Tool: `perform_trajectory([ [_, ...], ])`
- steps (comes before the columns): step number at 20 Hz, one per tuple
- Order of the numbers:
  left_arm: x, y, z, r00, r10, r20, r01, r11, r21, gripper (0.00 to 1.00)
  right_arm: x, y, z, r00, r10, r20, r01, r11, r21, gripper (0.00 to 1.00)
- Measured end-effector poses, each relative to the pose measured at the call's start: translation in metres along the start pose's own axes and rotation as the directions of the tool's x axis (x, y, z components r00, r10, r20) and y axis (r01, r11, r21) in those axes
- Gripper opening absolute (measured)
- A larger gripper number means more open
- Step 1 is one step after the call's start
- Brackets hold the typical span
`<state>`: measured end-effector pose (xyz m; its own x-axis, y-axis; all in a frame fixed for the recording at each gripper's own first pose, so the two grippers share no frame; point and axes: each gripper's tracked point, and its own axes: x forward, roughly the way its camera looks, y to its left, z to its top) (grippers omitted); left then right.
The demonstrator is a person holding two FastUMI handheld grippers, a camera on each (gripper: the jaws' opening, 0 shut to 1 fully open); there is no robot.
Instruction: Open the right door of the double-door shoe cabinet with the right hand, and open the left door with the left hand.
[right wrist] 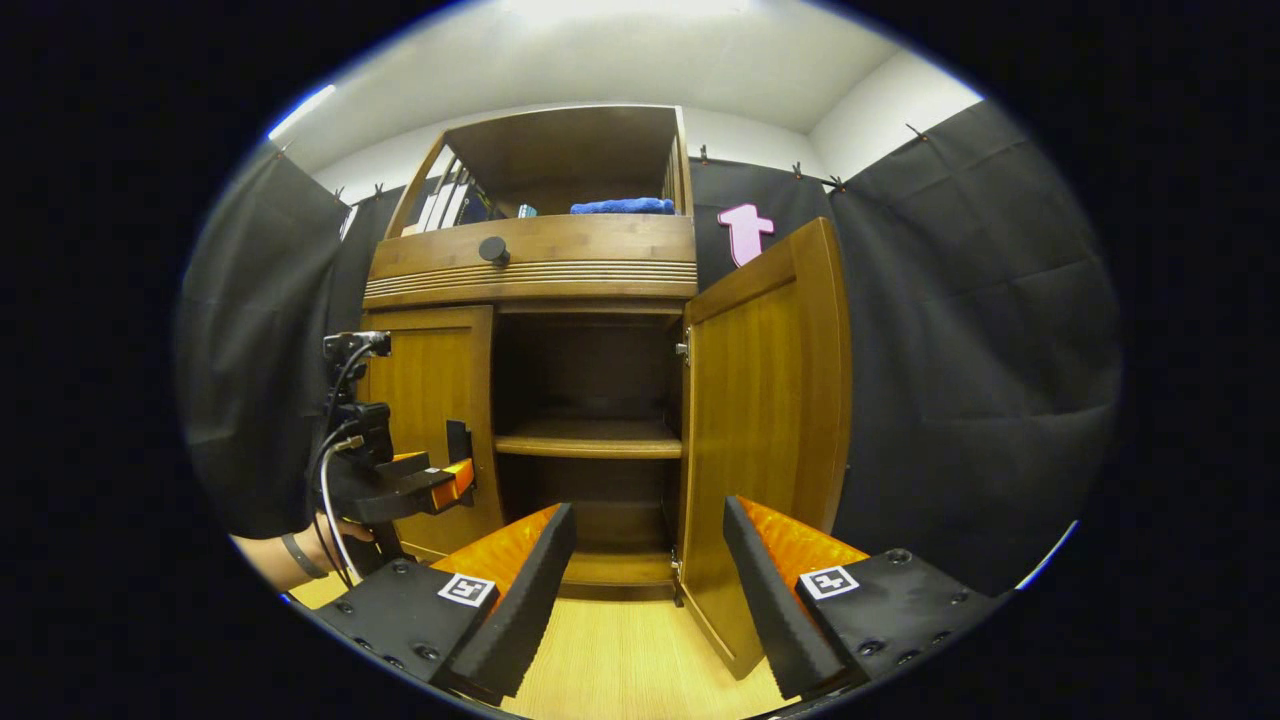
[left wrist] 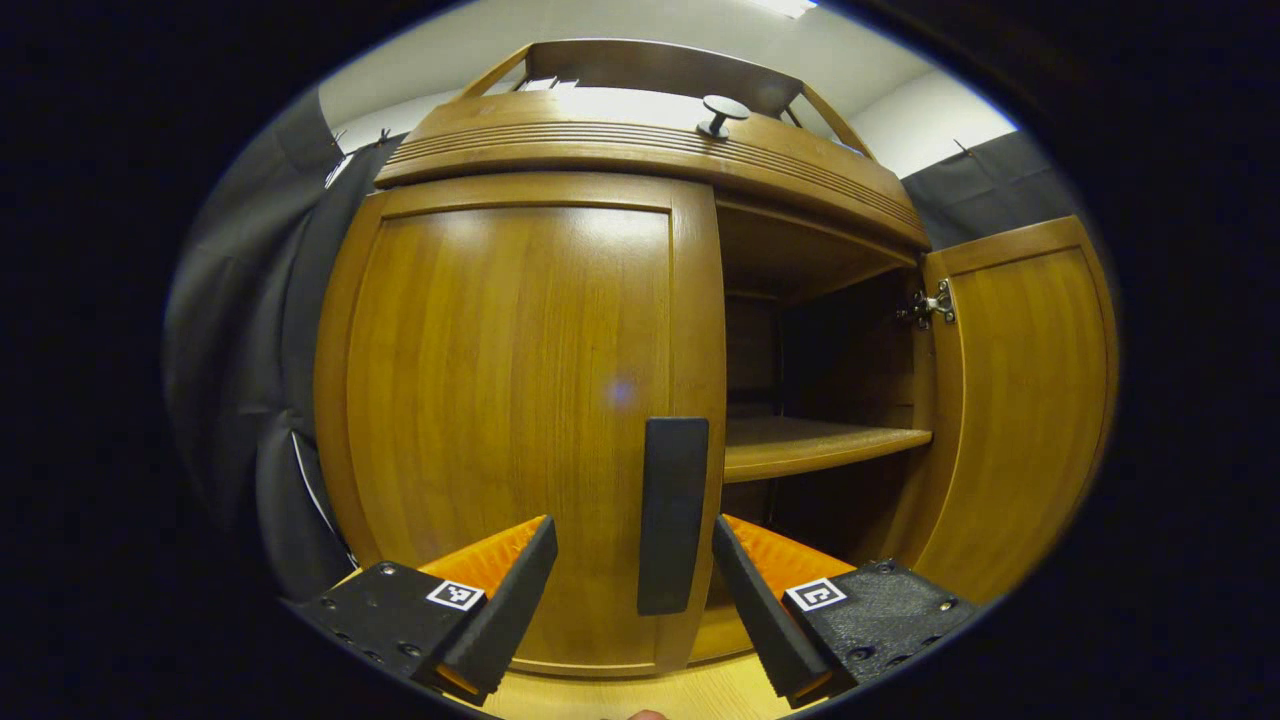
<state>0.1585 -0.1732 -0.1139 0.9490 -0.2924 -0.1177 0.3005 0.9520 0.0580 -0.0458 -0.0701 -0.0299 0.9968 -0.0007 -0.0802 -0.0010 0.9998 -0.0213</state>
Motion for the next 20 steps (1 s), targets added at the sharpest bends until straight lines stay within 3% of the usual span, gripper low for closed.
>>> perform_trajectory([
  [1,0.006,0.000,-0.004,1.000,0.005,-0.002,-0.005,1.000,0.003,0.95,-0.001,-0.001,-0.001,1.000,-0.004,-0.001,0.004,1.000,0.007,0.95],
  [4,0.018,-0.001,-0.019,0.998,0.017,-0.057,-0.016,1.000,0.016,0.92,-0.004,-0.007,-0.004,1.000,-0.017,0.001,0.017,1.000,0.024,0.95],
  [8,0.020,0.007,-0.021,0.998,0.058,-0.037,-0.057,0.997,0.044,0.90,-0.003,-0.011,-0.012,0.999,-0.017,-0.029,0.018,0.998,0.058,0.92],
  [10,0.025,-0.001,-0.022,0.999,0.021,-0.035,-0.021,1.000,-0.006,0.79,-0.003,-0.010,-0.012,1.000,-0.010,-0.029,0.011,0.998,0.064,0.90],
  [11,0.022,-0.012,-0.019,0.999,-0.020,-0.029,0.019,0.999,-0.043,0.67,-0.003,-0.008,-0.014,0.999,-0.005,-0.035,0.007,0.998,0.064,0.90],
  [14,0.022,-0.014,-0.023,0.999,-0.022,-0.049,0.019,0.998,-0.059,0.29,-0.009,-0.005,-0.017,0.999,0.008,-0.046,-0.005,0.998,0.061,0.89],
  [17,0.016,-0.014,-0.023,0.997,-0.011,-0.072,0.006,0.998,-0.058,0.25,-0.017,-0.003,-0.019,0.998,0.012,-0.056,-0.010,0.999,0.044,0.90],
  [20,-0.006,-0.013,-0.027,0.989,-0.070,-0.132,0.068,0.997,-0.023,0.23,-0.025,-0.002,-0.019,0.998,0.024,-0.061,-0.022,0.999,0.029,0.89],
])
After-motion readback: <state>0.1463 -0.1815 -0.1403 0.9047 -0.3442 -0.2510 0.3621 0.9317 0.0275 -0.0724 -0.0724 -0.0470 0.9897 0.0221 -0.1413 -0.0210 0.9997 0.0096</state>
